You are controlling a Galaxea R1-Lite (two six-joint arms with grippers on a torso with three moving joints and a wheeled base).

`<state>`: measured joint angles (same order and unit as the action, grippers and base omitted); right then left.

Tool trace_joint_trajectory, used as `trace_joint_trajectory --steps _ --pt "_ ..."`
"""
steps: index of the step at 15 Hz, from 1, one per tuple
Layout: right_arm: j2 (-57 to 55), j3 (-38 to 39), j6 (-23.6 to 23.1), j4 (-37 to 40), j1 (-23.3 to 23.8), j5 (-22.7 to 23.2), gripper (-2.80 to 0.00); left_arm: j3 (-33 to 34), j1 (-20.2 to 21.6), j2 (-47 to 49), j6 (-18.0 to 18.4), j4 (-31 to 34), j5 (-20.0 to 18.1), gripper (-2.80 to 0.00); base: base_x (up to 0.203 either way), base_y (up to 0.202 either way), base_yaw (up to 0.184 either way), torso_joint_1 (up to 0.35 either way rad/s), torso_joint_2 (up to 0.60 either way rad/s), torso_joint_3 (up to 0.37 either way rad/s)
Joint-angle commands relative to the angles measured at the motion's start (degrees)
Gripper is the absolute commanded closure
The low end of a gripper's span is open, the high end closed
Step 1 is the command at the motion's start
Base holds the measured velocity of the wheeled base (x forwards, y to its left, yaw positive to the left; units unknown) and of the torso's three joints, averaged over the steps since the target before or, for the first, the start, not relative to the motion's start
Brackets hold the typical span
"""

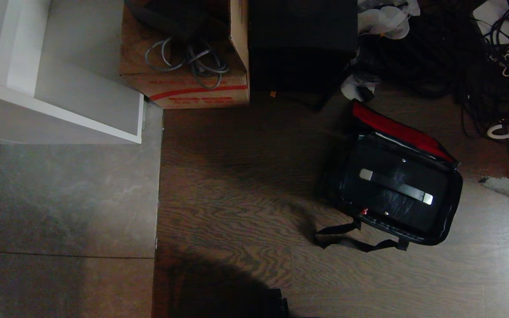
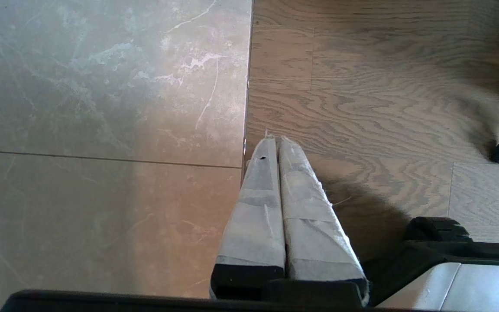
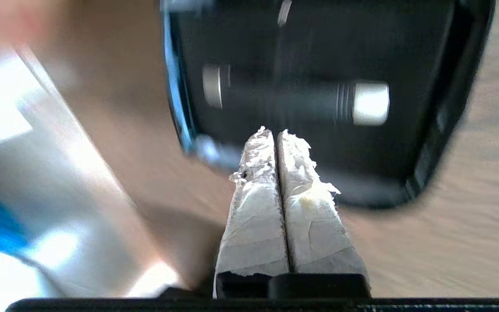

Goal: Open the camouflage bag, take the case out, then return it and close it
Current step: Grip the handle

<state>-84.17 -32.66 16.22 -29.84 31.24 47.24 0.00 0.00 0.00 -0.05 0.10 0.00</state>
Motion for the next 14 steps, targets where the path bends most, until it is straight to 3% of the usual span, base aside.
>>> trace_joint_trajectory --steps 1,2,4,6,10,12,14 --pt "16.3 6.9 -11.7 7.9 -0.7 -1.1 0.0 0.0 0.0 0.1 0.0 0.0 0.0 0.0 0.0 0.0 0.0 0.0 0.0 0.0" --pt "21.7 9.7 -14.5 10.8 -1.8 -3.0 0.0 0.0 0.0 0.1 0.0 0.0 0.0 0.0 0.0 0.0 0.0 0.0 0.0 0.0" --pt "33.6 13.8 -18.2 19.8 -9.2 -12.6 0.0 0.0 0.0 0.1 0.0 0.0 0.0 0.0 0.0 0.0 0.0 0.0 0.0 0.0" --pt "44.3 16.4 -19.9 28.3 -19.1 -22.8 0.0 0.0 0.0 0.1 0.0 0.0 0.0 0.0 0.0 0.0 0.0 0.0 0.0 0.0" --pt "62.0 22.6 -21.4 35.5 -31.2 -38.4 0.0 0.0 0.0 0.1 0.0 0.0 0.0 0.0 0.0 0.0 0.0 0.0 0.0 0.0" --pt "67.3 26.9 -21.4 36.6 -34.2 -42.9 0.0 0.0 0.0 0.1 0.0 0.0 0.0 0.0 0.0 0.0 0.0 0.0 0.0 0.0" --pt "67.7 28.9 -17.0 35.8 -35.1 -44.4 0.0 0.0 0.0 0.1 0.0 0.0 0.0 0.0 0.0 0.0 0.0 0.0 0.0 0.0"
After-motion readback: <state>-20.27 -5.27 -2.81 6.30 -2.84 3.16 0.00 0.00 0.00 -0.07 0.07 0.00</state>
